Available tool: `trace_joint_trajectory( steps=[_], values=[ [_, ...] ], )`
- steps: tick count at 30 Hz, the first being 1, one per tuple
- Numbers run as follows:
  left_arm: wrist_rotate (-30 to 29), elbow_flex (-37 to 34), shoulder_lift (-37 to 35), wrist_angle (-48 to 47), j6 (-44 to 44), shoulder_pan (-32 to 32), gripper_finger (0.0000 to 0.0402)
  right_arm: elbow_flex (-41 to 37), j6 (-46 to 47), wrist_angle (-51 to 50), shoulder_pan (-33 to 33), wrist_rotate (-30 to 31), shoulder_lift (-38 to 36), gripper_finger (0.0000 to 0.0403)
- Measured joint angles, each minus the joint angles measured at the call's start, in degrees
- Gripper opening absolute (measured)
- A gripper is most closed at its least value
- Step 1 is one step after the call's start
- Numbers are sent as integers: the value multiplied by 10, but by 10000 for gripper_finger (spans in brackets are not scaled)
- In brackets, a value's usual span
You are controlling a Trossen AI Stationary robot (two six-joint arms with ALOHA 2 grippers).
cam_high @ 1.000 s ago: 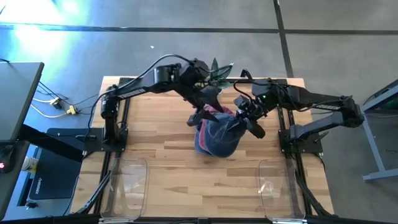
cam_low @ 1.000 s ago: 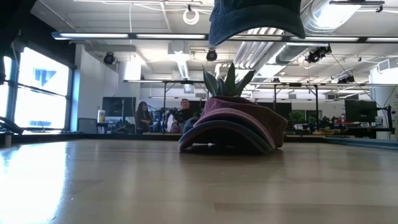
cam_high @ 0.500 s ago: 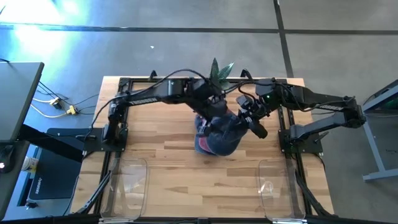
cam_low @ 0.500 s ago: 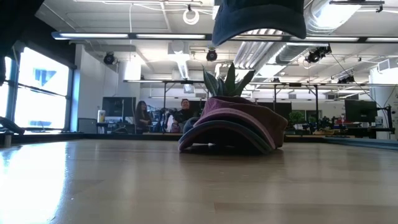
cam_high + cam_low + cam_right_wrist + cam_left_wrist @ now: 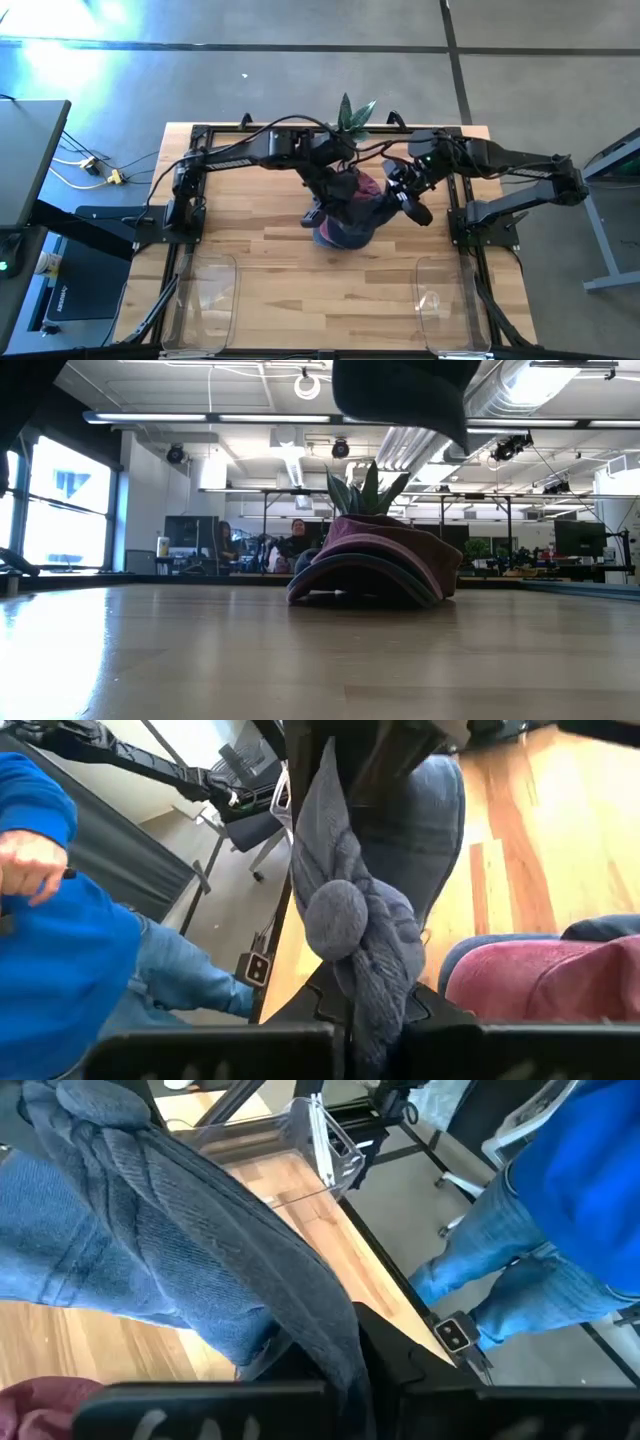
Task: Pick & Place hat
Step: Put the blue cap into the right transparent bin
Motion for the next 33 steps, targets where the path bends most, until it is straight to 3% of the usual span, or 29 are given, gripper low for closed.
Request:
trace_joint_trajectory(
  steps=[4,8,11,15,18,25,30,33],
  values=[
    [4,0,0,-1,0,0,6,0,-16,27,-7,-21,-5,59],
    [25,0,-9,5,-7,4,5,0,-25,31,-31,-31,-29,145],
    [40,0,-9,4,-11,4,2,0,-81,10,-39,-27,-50,210],
    [63,-1,-9,12,-14,4,2,0,-208,-46,-28,50,-68,261],
    [74,-1,-9,17,-27,4,1,-7,-263,-47,-18,92,-65,267],
    [75,-1,-9,23,-29,4,1,-70,-281,15,0,80,-42,264],
    [73,0,-9,19,-41,4,1,-139,-195,169,3,-41,-42,262],
    [68,0,-9,6,-42,8,1,-171,-114,231,6,-130,-42,234]
  ],
)
